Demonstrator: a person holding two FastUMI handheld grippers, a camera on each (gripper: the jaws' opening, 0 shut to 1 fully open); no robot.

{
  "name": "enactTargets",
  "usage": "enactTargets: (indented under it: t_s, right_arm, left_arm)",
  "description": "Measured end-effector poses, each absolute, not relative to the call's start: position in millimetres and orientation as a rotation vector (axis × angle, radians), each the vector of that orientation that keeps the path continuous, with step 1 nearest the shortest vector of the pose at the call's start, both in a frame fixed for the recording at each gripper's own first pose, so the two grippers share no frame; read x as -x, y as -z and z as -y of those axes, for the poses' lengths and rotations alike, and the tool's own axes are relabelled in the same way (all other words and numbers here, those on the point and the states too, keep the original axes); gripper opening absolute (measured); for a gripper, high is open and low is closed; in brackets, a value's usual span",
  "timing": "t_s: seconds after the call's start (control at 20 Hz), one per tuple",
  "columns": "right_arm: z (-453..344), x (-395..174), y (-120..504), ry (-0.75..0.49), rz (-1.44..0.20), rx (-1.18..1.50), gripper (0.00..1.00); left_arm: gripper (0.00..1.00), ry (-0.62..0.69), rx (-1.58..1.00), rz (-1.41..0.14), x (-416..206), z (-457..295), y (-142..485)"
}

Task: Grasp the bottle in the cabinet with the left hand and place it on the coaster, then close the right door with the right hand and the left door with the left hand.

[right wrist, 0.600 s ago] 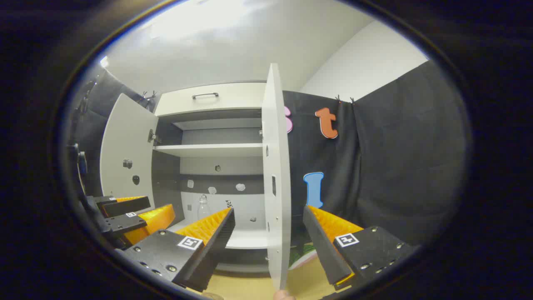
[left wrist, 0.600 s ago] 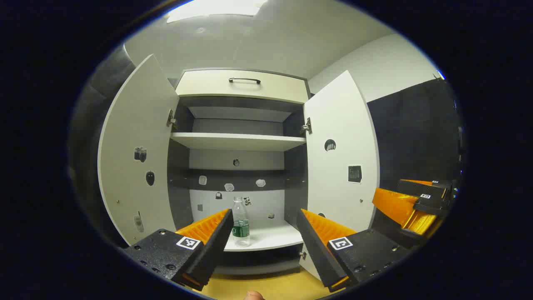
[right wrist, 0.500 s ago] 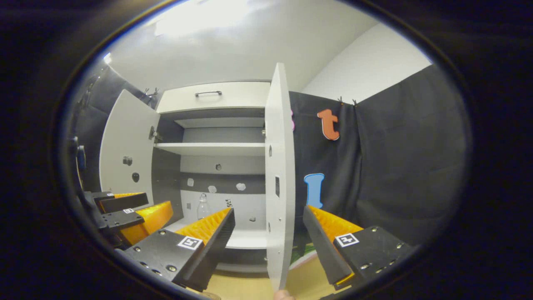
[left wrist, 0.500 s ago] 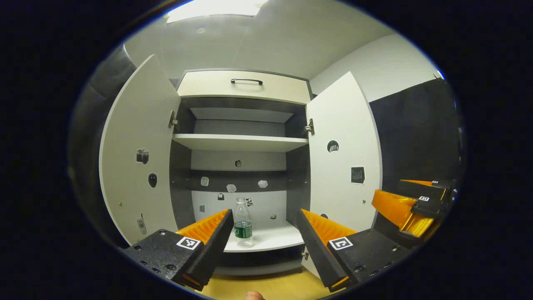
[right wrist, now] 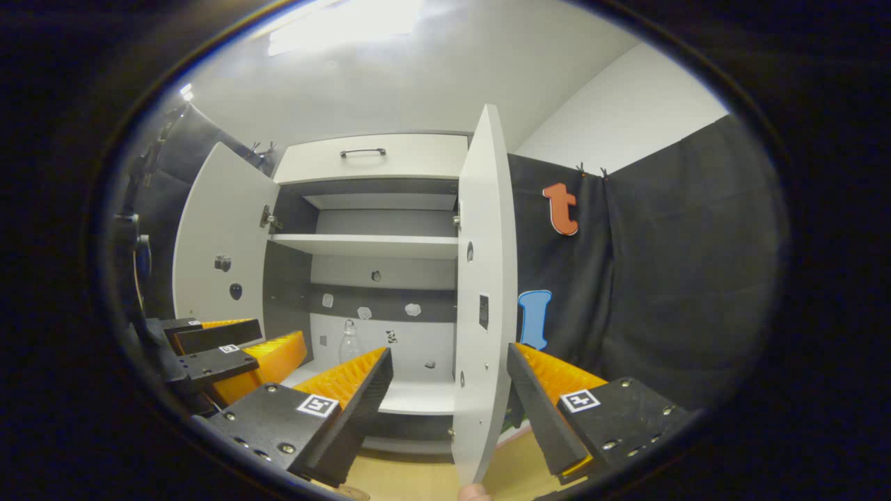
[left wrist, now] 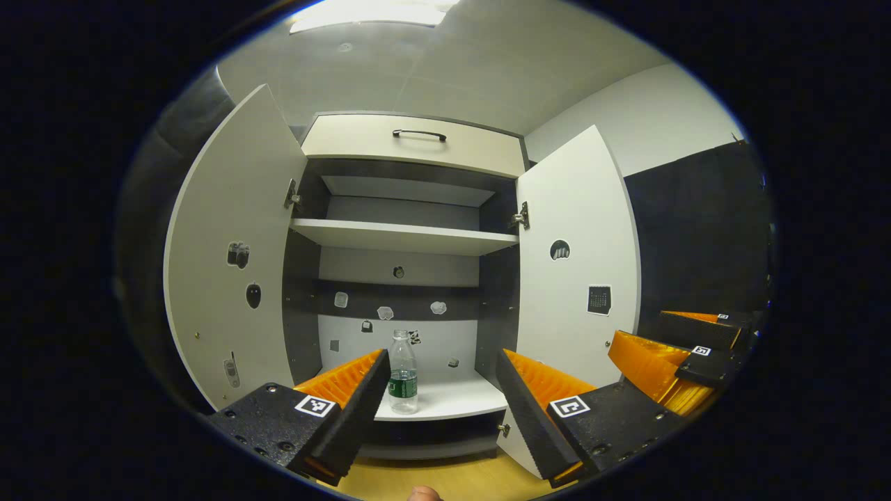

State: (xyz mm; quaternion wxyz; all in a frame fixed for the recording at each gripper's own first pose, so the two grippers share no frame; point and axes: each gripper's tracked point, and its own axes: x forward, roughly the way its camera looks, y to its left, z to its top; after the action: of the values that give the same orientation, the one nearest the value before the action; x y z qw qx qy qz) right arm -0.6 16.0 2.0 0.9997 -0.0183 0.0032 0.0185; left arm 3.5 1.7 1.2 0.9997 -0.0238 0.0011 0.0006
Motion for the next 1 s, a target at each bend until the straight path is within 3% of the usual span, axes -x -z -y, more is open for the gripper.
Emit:
enactTargets:
  t_s: [0.45, 1.0]
  right_arm:
    - [-13, 5, 0, -0.017, -0.008, 0.049, 1.00]
    - [50, 15, -7, 0.153, -0.002, 0.100, 1.00]
  left_arm:
    - [0.96, -0.026, 0.030, -0.053, -30, -12, 24]
    - [0.96, -0.115, -0.010, -0.103, -137, -52, 71]
